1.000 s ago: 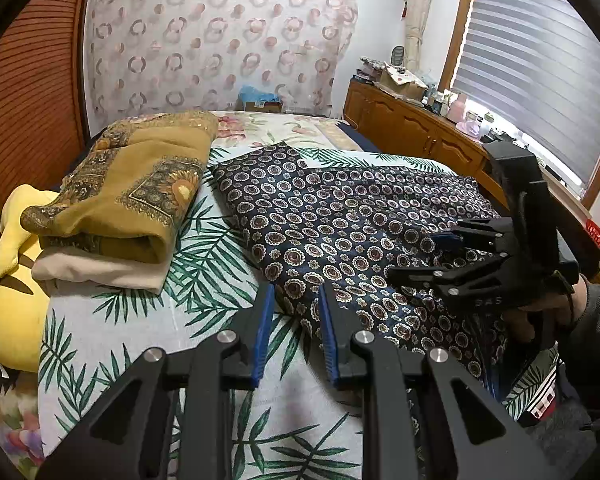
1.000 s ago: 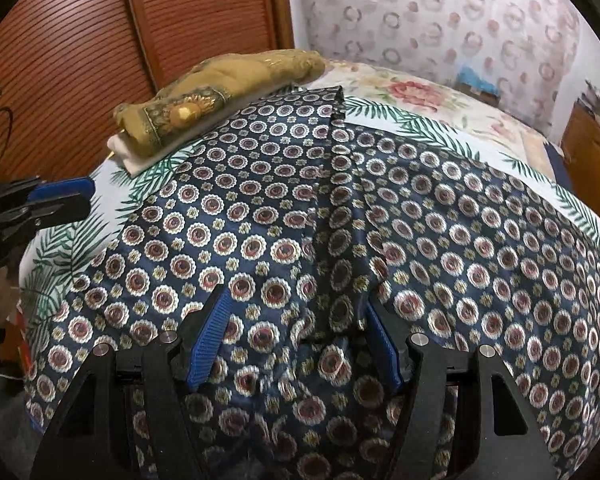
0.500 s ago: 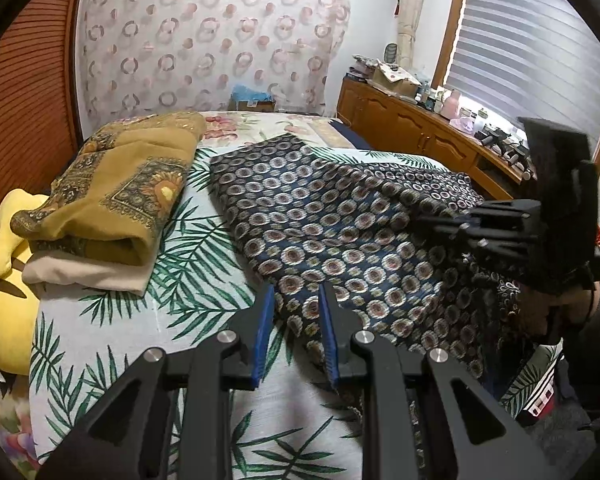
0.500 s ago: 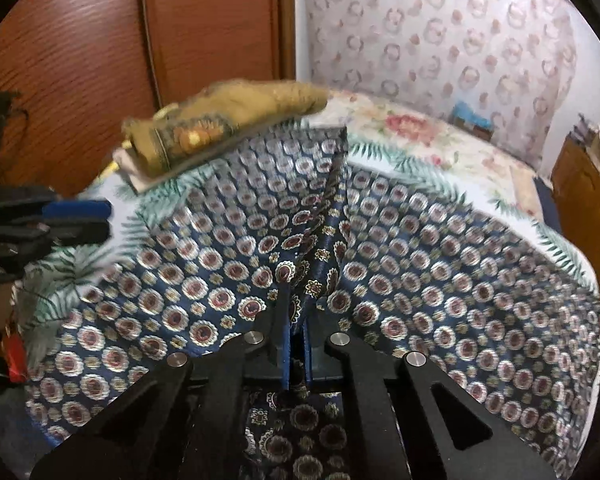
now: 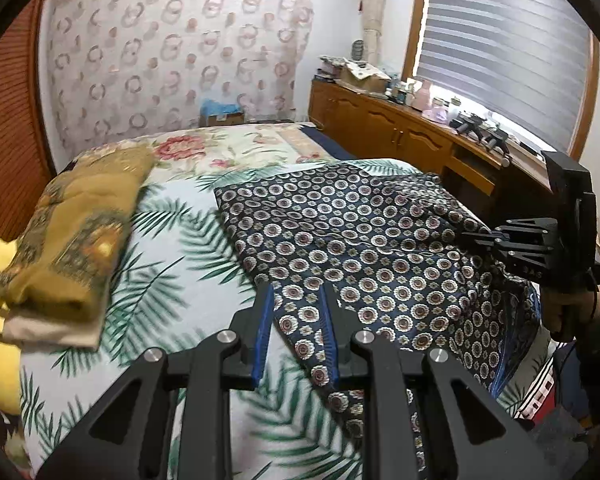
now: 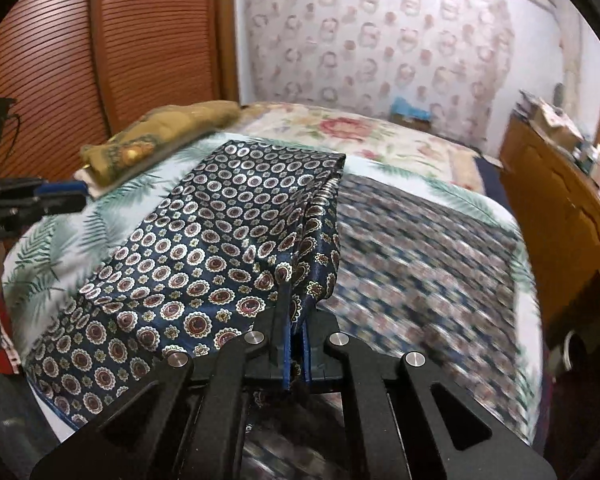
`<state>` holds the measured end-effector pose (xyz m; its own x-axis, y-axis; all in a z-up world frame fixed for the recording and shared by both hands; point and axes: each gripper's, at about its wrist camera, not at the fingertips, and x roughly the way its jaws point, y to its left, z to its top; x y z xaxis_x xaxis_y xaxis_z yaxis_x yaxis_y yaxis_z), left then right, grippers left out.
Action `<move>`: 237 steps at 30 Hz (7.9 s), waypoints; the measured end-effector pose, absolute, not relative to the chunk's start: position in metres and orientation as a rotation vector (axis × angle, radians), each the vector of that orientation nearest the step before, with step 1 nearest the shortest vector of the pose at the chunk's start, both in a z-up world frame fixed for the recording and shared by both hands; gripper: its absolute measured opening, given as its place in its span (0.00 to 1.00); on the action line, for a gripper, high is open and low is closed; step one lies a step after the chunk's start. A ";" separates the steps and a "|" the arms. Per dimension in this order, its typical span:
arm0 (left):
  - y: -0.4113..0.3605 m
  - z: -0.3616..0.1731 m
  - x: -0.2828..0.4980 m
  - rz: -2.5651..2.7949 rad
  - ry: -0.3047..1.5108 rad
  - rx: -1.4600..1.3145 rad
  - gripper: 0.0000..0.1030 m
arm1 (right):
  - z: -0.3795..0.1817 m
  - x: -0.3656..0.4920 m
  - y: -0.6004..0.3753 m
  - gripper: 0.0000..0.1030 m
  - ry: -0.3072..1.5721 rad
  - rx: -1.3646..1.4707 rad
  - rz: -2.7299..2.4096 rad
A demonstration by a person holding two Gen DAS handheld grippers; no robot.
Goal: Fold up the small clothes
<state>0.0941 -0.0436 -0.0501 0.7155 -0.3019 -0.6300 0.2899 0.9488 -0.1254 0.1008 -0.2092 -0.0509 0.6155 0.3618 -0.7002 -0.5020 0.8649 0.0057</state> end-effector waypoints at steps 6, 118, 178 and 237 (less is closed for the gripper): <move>-0.067 -0.048 0.107 -0.374 0.712 0.006 0.20 | -0.047 0.089 -0.254 0.01 0.749 -0.164 0.425; -0.011 0.135 0.105 -0.422 0.249 -0.079 0.00 | 0.130 0.124 -0.289 0.04 0.332 -0.114 0.499; 0.054 -0.107 0.074 -0.272 0.861 -0.078 0.23 | -0.067 0.086 -0.214 0.67 0.881 -0.102 0.446; 0.057 -0.013 0.249 -0.290 0.629 -0.204 0.00 | 0.015 0.208 -0.228 0.01 0.686 0.117 0.474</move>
